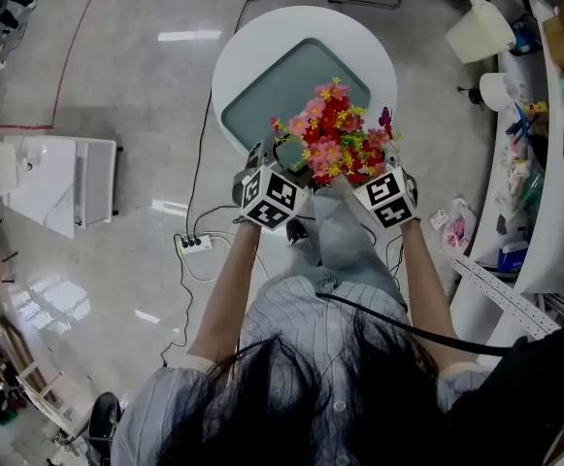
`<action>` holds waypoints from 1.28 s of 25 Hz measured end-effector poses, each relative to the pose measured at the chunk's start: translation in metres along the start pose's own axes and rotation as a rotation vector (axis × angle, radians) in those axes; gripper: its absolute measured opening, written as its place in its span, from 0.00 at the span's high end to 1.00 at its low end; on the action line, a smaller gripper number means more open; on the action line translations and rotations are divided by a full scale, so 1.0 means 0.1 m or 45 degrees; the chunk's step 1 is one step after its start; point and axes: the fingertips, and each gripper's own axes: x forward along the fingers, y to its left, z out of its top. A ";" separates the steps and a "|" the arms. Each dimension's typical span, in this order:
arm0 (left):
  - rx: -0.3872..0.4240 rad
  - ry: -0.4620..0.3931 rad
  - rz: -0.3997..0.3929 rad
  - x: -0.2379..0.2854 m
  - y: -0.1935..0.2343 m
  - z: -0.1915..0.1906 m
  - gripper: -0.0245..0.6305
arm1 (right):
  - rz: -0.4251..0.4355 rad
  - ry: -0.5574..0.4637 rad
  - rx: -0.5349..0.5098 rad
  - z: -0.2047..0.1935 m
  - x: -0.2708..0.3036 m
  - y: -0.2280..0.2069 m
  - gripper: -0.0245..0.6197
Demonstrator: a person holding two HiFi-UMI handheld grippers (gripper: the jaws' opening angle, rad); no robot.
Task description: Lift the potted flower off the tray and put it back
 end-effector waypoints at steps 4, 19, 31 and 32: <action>-0.011 0.022 0.000 0.16 0.17 0.00 0.51 | 0.020 0.012 0.006 0.02 0.17 -0.17 0.55; -0.072 0.091 -0.034 0.76 0.67 -0.07 0.51 | 0.064 0.088 -0.029 0.03 0.76 -0.73 0.55; -0.085 0.176 -0.082 0.97 0.73 -0.34 0.51 | 0.103 0.149 -0.018 -0.12 1.05 -0.74 0.55; -0.088 0.182 -0.087 0.97 0.73 -0.36 0.51 | 0.108 0.153 -0.013 -0.13 1.05 -0.73 0.55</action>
